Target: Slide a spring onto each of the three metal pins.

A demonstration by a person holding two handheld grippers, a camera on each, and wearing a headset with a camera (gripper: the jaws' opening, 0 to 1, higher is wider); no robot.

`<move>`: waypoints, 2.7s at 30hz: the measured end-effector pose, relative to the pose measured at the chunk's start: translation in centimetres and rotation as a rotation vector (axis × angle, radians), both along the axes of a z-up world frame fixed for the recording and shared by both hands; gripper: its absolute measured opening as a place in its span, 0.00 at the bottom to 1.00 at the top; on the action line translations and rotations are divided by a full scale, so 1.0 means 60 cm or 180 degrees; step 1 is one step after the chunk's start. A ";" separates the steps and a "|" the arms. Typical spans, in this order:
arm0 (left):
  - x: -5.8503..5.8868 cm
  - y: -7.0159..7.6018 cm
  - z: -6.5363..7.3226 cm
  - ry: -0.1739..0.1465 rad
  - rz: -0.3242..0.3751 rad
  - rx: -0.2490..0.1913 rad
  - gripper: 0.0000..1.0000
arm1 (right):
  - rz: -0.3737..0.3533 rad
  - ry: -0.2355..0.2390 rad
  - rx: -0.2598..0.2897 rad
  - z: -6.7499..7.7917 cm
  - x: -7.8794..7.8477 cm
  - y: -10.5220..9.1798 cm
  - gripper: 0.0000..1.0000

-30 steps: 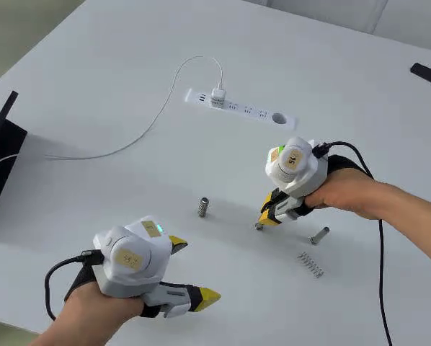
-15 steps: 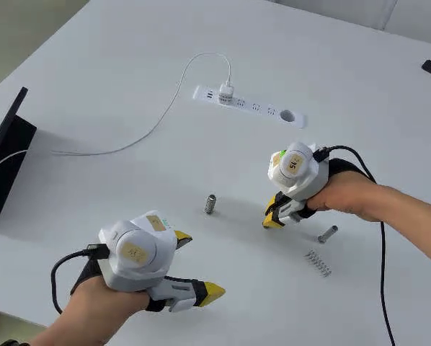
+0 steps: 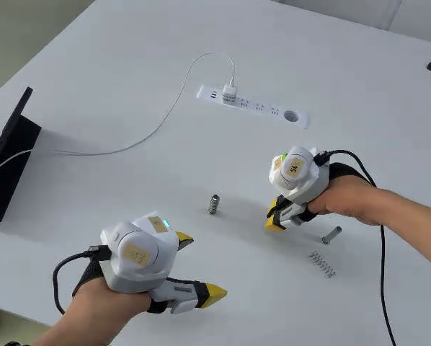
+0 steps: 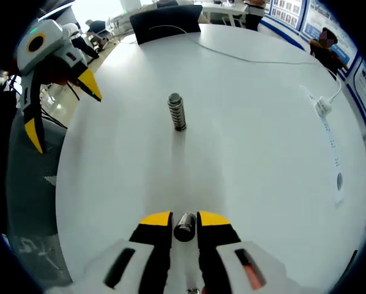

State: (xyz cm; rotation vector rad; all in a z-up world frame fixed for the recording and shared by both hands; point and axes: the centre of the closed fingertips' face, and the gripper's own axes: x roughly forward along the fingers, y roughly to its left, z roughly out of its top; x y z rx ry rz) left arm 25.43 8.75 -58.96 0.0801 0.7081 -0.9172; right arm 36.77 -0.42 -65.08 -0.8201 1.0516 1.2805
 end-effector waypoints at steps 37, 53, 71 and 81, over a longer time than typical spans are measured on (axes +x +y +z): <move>-0.017 -0.024 0.024 -0.0055 -0.0131 0.0006 0.66 | -0.1253 -0.0140 0.0962 0.124 -0.002 -0.048 0.42; -0.017 -0.031 0.041 -0.0091 -0.0100 -0.0009 0.67 | -0.2083 -0.0128 0.1618 0.154 -0.031 -0.093 0.54; -0.009 -0.024 0.046 -0.0112 -0.0031 0.0033 0.68 | -0.2676 -0.0399 0.1839 0.145 -0.081 -0.173 0.62; 0.001 -0.025 0.045 -0.0108 0.0012 0.0028 0.69 | -0.2986 -0.0452 0.1904 0.130 -0.131 -0.213 0.66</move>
